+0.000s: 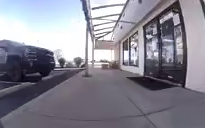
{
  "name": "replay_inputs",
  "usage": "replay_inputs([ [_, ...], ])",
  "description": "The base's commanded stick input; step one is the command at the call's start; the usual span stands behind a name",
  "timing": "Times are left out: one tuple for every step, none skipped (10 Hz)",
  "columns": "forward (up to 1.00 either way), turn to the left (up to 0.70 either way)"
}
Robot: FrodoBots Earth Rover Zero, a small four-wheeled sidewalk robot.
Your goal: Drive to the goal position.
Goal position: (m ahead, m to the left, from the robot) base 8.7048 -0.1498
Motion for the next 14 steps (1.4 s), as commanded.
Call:
replay_inputs([
  [0.85, 0.0],
  [0.85, 0.0],
  [0.85, 0.0],
  [0.85, 0.0],
  [0.85, 0.0],
  [0.85, 0.0],
  [0.85, 0.0],
  [0.85, 0.0],
  [0.85, 0.0],
  [0.85, 0.0],
  [0.85, 0.0],
  [0.85, 0.0],
  [0.85, 0.0],
  [0.85, 0.0],
])
